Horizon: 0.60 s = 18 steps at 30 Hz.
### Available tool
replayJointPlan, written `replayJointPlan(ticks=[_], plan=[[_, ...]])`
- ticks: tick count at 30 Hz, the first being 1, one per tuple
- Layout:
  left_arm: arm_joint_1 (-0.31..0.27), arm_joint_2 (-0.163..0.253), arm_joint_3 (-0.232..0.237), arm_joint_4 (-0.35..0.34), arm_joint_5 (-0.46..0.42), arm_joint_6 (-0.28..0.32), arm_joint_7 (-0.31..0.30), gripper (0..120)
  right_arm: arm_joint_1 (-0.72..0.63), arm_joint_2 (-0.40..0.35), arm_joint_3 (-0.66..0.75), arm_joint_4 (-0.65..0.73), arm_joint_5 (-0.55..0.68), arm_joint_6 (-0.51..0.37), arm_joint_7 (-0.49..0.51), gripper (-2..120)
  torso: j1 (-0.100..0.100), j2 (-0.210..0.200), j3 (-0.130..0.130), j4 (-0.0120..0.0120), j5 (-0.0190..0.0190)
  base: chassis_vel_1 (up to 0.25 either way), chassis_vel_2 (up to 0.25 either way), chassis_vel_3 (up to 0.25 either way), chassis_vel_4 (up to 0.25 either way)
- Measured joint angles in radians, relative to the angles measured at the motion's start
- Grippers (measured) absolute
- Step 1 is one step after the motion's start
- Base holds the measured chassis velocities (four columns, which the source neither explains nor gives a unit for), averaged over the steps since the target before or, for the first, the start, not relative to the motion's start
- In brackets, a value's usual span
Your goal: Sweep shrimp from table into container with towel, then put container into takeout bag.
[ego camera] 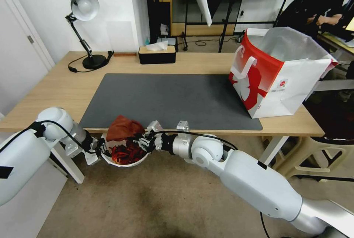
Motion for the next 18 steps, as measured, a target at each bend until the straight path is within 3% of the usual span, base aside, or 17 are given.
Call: replayJointPlan(ticks=[9, 12, 17, 18], plan=[[0.023, 0.003, -0.007, -0.01, 0.004, 0.0, 0.0, 0, -0.008, 0.017, 0.079, 0.025, 0.076, 0.051, 0.014, 4, 0.0, 0.0, 0.0, 0.0001, 0.0, 0.0, 0.0, 0.0, 0.0], [0.031, 0.004, -0.014, -0.015, 0.005, 0.0, -0.001, 0, -0.022, 0.045, 0.173, 0.047, 0.26, 0.07, 0.12, 4, 0.0, 0.0, 0.0, 0.0001, 0.0, 0.0, 0.0, 0.0, 0.0], [0.034, 0.004, -0.017, -0.018, 0.005, 0.0, -0.001, 0, -0.031, 0.056, 0.223, 0.055, 0.323, 0.081, 0.198, 4, 0.0, 0.0, 0.0, 0.0001, 0.0, 0.0, 0.0, 0.0, 0.0], [0.038, 0.004, -0.019, -0.021, 0.006, 0.0, -0.001, 0, -0.034, 0.059, 0.263, 0.056, 0.327, 0.086, 0.269, 4, 0.0, 0.0, 0.0, 0.0001, 0.0001, 0.0, 0.0, 0.0, 0.0]])
